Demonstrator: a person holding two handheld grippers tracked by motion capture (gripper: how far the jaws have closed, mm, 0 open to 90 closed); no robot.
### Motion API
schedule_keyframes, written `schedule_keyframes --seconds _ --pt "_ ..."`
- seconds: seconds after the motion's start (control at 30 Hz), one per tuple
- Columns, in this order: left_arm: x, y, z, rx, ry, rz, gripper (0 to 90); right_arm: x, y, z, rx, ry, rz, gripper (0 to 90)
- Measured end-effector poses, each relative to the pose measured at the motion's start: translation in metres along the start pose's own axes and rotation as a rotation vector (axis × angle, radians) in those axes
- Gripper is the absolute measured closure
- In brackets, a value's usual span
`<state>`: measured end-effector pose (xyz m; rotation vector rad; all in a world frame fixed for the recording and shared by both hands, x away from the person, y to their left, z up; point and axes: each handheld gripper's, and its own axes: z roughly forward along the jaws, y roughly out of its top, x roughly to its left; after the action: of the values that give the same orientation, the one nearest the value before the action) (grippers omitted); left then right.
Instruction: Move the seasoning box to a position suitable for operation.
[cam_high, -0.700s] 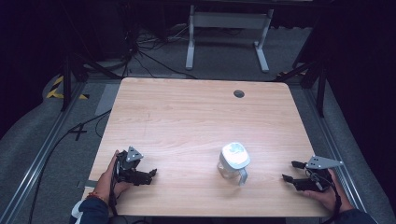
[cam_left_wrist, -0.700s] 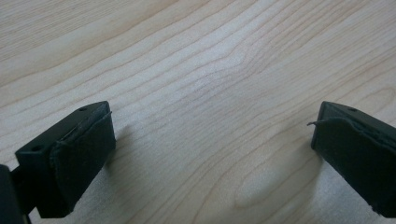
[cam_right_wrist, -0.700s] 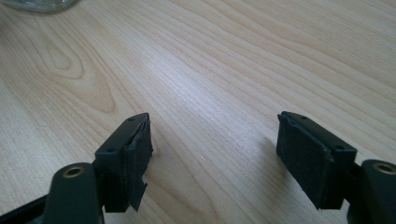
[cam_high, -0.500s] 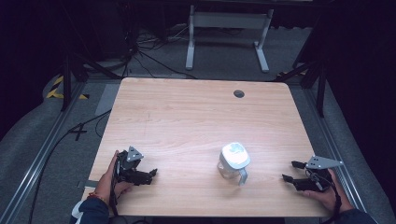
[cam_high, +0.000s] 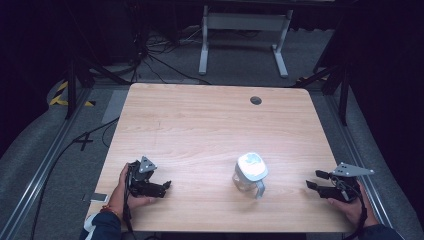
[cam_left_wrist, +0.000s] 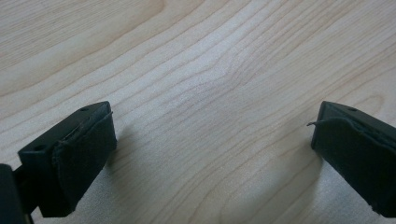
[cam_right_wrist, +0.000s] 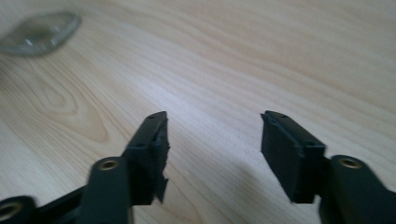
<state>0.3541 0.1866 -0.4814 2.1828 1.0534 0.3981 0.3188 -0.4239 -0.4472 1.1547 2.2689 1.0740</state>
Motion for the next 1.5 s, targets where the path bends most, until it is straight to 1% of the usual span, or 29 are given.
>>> schedule_keyframes --seconds 0.07,0.1,0.13,0.23,0.33,0.37,0.43,0.47,0.53,0.57,0.67,0.83,0.97,1.0,1.03,1.07,1.13,1.23,1.27,1.37,1.4,1.5 --pt "0.001 0.000 0.001 -0.003 -0.013 0.008 0.1 0.001 0.004 -0.005 -0.023 0.013 0.004 57.7" --pt "0.002 0.001 0.000 -0.003 -0.013 0.023 0.1 0.002 0.006 -0.008 -0.033 0.010 -0.010 67.3" --pt "0.003 0.001 0.001 -0.002 -0.016 0.026 0.1 0.004 0.008 -0.010 -0.043 0.007 -0.016 72.0" --pt "0.002 0.001 0.001 0.000 -0.019 0.017 0.0 0.011 0.016 -0.014 -0.064 0.005 -0.046 81.7" --pt "0.003 0.001 0.001 -0.008 -0.018 0.021 0.0 0.015 0.024 -0.015 -0.087 0.037 -0.060 88.1" --pt "0.002 0.001 0.001 -0.003 -0.023 0.014 0.0 0.016 0.026 -0.015 -0.091 0.039 -0.068 88.7" --pt "0.003 0.001 0.001 -0.003 -0.023 0.016 0.0 0.018 0.032 -0.014 -0.099 0.061 -0.076 89.1" --pt "0.002 0.001 0.001 -0.003 -0.024 0.014 0.0 0.021 0.036 -0.013 -0.106 0.064 -0.083 89.3" --pt "0.003 0.001 0.001 -0.002 -0.026 0.020 0.0 0.027 0.044 -0.011 -0.108 0.089 -0.110 89.4" --pt "0.003 0.001 0.001 -0.003 -0.027 0.020 0.0 0.030 0.046 -0.010 -0.111 0.095 -0.112 89.5" --pt "0.003 0.001 0.001 0.001 -0.026 0.019 0.0 0.044 0.059 -0.007 -0.115 0.131 -0.148 89.6" --pt "0.003 0.001 0.001 0.000 -0.026 0.022 0.2 0.066 0.083 0.000 -0.152 0.202 -0.194 89.6" --pt "0.002 0.001 0.001 0.001 -0.026 0.020 0.2 0.085 0.104 0.007 -0.176 0.247 -0.234 89.7" --pt "0.002 0.001 0.001 0.001 -0.026 0.020 0.2 0.085 0.104 0.007 -0.176 0.247 -0.234 89.7" --pt "0.003 0.001 0.001 0.001 -0.026 0.022 0.2 0.097 0.113 0.011 -0.187 0.259 -0.251 89.7" --pt "0.003 0.001 0.001 0.001 -0.026 0.021 0.2 0.097 0.113 0.011 -0.187 0.259 -0.251 89.7" --pt "0.003 0.001 0.001 0.000 -0.026 0.022 0.2 0.108 0.119 0.016 -0.189 0.288 -0.270 89.7" --pt "0.002 0.001 0.001 0.000 -0.026 0.021 0.2 0.120 0.122 0.021 -0.180 0.307 -0.303 89.8" --pt "0.003 0.001 0.001 0.000 -0.026 0.021 0.2 0.123 0.122 0.023 -0.176 0.316 -0.307 89.7" --pt "0.002 0.001 0.001 0.001 -0.026 0.021 0.2 0.126 0.121 0.024 -0.175 0.326 -0.310 89.7" --pt "0.003 0.001 0.001 0.000 -0.026 0.021 0.2 0.127 0.120 0.024 -0.179 0.322 -0.320 89.7" --pt "0.003 0.001 0.001 0.001 -0.027 0.021 0.2 0.129 0.118 0.024 -0.177 0.325 -0.326 89.7"
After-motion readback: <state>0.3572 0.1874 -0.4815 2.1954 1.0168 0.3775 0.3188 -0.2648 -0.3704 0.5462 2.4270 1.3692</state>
